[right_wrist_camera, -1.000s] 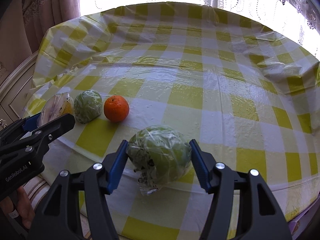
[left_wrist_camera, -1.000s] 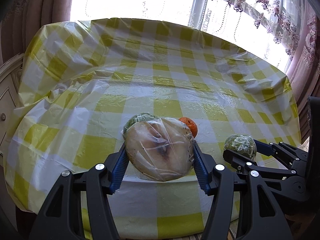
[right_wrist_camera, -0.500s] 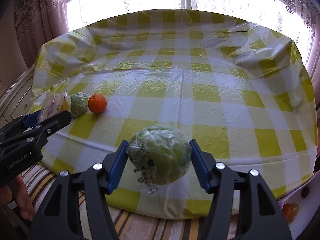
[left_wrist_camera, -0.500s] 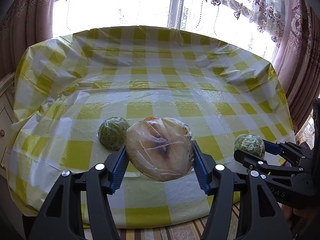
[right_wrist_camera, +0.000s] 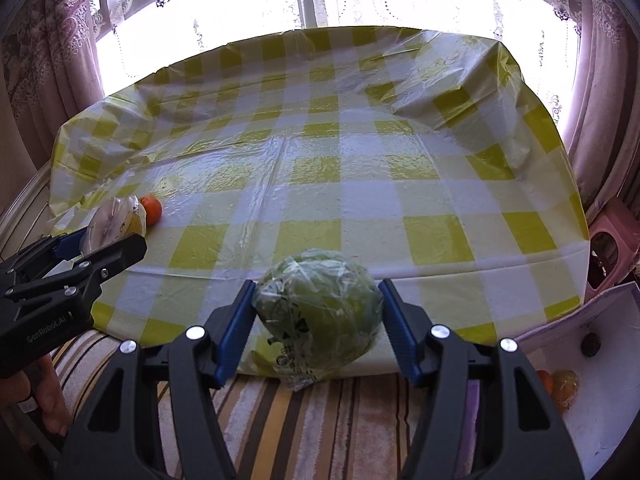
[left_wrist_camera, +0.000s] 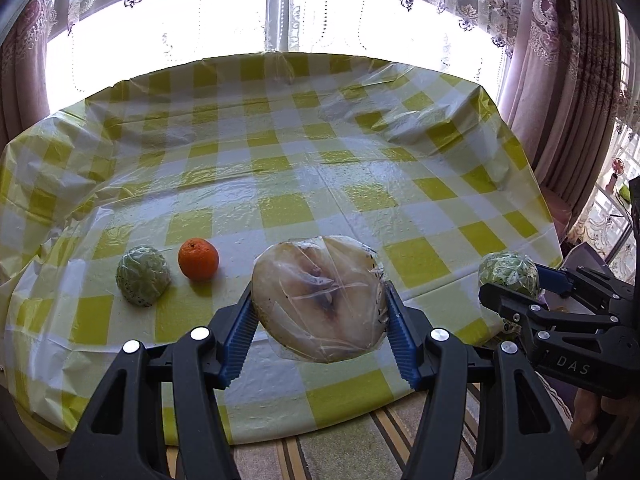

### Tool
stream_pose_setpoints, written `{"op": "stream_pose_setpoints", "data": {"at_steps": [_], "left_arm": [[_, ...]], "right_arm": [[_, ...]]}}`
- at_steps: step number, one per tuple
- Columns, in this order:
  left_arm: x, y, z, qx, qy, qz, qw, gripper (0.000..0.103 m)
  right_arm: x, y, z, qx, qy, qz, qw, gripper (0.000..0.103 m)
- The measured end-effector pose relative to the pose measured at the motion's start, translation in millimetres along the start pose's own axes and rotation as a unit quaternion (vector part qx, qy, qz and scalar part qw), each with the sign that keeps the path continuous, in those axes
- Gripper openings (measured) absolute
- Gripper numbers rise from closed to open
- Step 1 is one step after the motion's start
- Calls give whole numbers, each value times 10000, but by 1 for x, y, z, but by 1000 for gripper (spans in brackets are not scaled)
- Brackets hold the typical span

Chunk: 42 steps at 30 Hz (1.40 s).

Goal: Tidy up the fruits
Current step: 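Carry grapefruit and cabbage into the white box and open both tools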

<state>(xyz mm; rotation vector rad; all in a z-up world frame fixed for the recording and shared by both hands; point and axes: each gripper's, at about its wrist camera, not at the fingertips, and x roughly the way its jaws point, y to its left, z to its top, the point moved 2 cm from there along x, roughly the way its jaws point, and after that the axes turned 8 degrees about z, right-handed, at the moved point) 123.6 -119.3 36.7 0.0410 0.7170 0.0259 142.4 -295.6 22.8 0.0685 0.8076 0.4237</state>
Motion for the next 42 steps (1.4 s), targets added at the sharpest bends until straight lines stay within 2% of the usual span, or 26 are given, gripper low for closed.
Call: {"op": "stream_pose_setpoints", "data": {"at_steps": [12, 22, 31, 39, 42], "left_arm": [[1, -100, 0, 768, 31, -638, 9950, 57], [-4, -186, -16, 1497, 134, -1252, 9807, 57], [-5, -249, -38, 2288, 307, -1681, 9584, 58], [-3, -288, -63, 3079, 529, -1924, 9302, 58], [0, -292, -68, 3188, 600, -1945, 9257, 58]], "right_arm": [[-55, -92, -31, 642, -177, -605, 9959, 62], [-89, -150, -68, 1046, -91, -1092, 9885, 62], [-104, -183, -105, 1283, 256, -1482, 9803, 62], [-105, -192, -122, 1145, 613, -1808, 9749, 62], [-102, -194, -126, 1156, 704, -1786, 9746, 62]]}}
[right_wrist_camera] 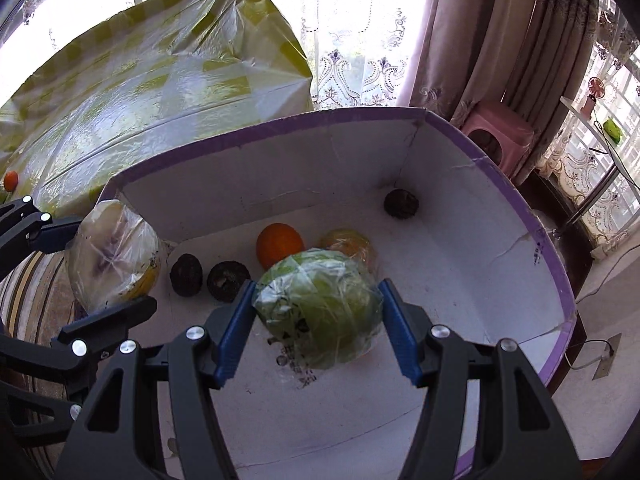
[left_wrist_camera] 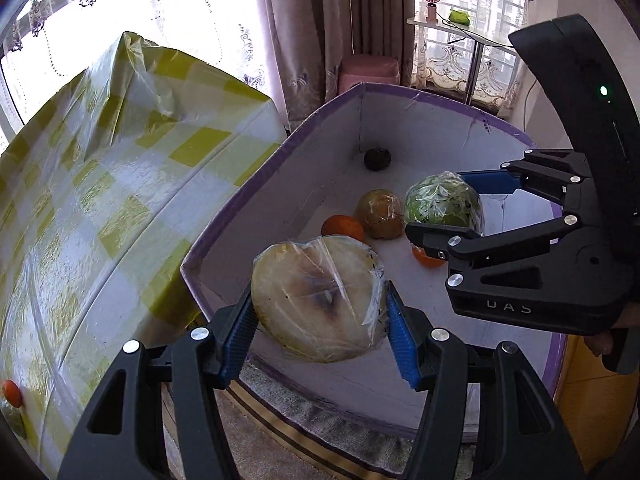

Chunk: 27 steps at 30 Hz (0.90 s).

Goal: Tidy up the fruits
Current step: 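Carry grapefruit and cabbage into the white box and open both tools, then move both open tools back to the last cabbage and orange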

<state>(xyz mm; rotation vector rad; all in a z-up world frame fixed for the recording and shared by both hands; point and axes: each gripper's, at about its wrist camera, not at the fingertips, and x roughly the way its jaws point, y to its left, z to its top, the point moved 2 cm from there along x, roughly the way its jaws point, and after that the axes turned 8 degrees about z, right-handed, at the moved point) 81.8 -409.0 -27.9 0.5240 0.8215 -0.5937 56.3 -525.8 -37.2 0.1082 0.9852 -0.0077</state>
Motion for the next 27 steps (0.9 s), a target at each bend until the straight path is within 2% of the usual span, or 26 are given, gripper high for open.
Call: {"op": "stream_pose_setpoints", "data": {"at_steps": [8, 15, 22, 27], "left_arm": [[6, -4, -2, 84, 150, -144, 9997, 59], [3, -2, -3, 40, 82, -161, 9998, 70], [-1, 3, -4, -106, 20, -181, 9998, 70], [-4, 9, -5, -247, -42, -198, 9995, 70]], "right_arm": [[6, 5, -3, -41, 128, 119, 9998, 62], [8, 3, -2, 36, 164, 136, 9998, 63], [4, 2, 2, 14, 83, 45, 10000, 70], [-2, 7, 5, -51, 13, -1, 10000, 72]]}}
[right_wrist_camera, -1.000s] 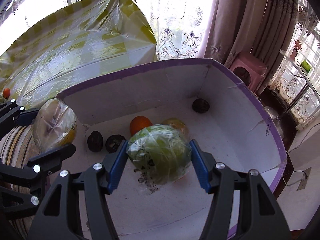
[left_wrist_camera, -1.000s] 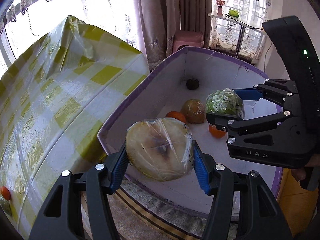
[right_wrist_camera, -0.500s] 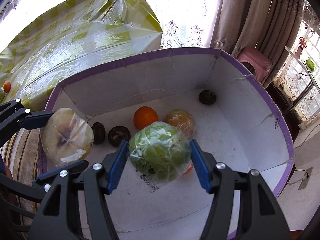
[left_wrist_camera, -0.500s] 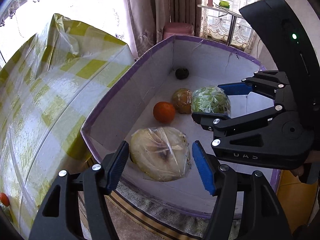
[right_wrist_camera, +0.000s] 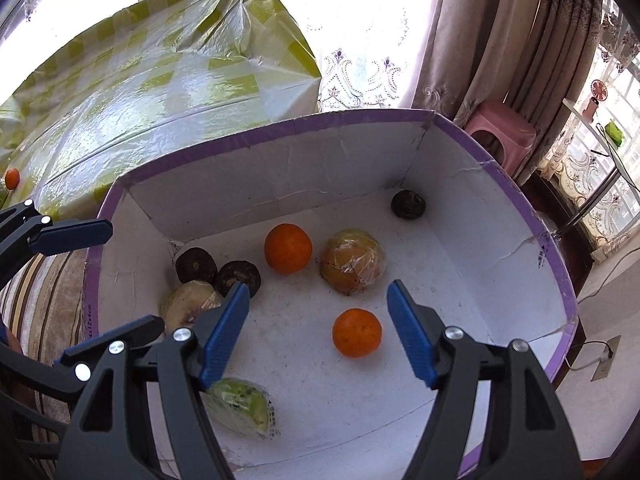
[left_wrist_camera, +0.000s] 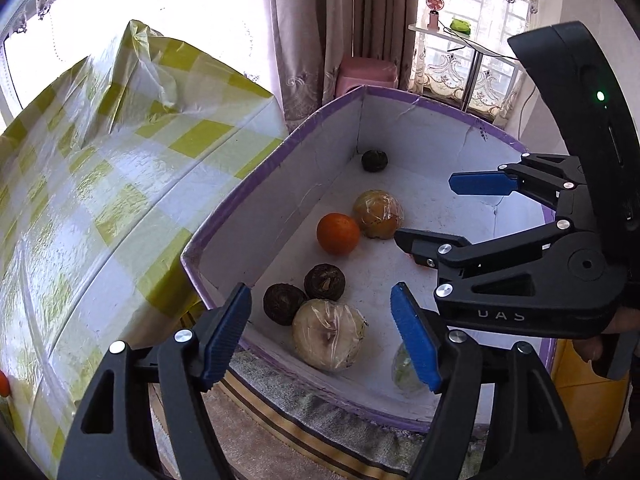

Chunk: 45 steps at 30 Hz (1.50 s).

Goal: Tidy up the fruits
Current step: 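Move both open tools back to the last cabbage and orange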

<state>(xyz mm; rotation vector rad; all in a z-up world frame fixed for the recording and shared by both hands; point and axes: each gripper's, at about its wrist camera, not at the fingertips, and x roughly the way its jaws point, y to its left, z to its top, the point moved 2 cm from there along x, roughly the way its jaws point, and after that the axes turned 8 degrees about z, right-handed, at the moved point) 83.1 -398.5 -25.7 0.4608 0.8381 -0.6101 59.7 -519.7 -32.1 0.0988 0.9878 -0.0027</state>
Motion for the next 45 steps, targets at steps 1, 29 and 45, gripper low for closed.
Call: {"op": "stream_pose_setpoints", "data": {"at_steps": [1, 29, 45], "left_arm": [[-1, 1, 0, -29, -12, -6, 10000, 70], [-44, 81, -19, -1071, -488, 135, 9930, 70], [-70, 145, -46, -1776, -666, 416, 9810, 71]], "right_arm": [[-1, 1, 1, -10, -12, -8, 10000, 72], [-18, 68, 24, -703, -163, -71, 9974, 78], [-19, 135, 44, -1045, -416, 434, 9927, 80]]}}
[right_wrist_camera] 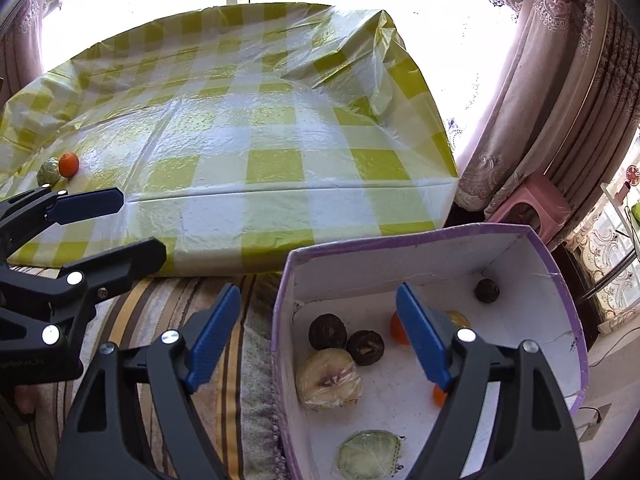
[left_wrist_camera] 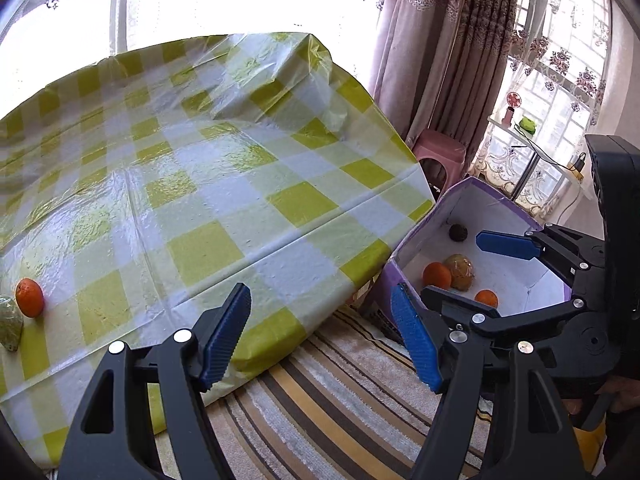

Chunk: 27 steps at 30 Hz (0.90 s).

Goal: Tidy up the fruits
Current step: 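Move both open tools back to the last cabbage and orange, then grasp the wrapped green cabbage with the left tool while the right tool grasps the orange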

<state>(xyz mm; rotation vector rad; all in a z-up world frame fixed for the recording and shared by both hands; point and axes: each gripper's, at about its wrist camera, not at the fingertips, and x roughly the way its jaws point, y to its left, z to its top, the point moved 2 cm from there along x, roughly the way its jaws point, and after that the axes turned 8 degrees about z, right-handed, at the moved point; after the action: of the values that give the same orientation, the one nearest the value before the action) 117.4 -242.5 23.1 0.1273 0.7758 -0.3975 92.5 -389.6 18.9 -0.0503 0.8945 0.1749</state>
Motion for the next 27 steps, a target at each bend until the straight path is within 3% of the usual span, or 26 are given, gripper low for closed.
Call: {"op": "stream_pose_setpoints", "data": {"at_steps": [11, 16, 21, 27], "left_arm": [[-18, 71, -4, -663, -159, 373, 9970, 74], [-27, 119, -10, -1100, -206, 764, 9908, 74], [-39, 177, -23, -1780, -212, 1225, 9761, 74], [-51, 248, -45, -2461, -104, 2017, 9480, 74]], "right_arm": [[23, 61, 25, -67, -92, 614, 9980, 81], [35, 85, 31, 18, -108, 896, 9959, 81], [48, 111, 37, -7, -114, 1108, 9938, 81], [62, 150, 49, -350, -96, 1225, 9918, 80]]}}
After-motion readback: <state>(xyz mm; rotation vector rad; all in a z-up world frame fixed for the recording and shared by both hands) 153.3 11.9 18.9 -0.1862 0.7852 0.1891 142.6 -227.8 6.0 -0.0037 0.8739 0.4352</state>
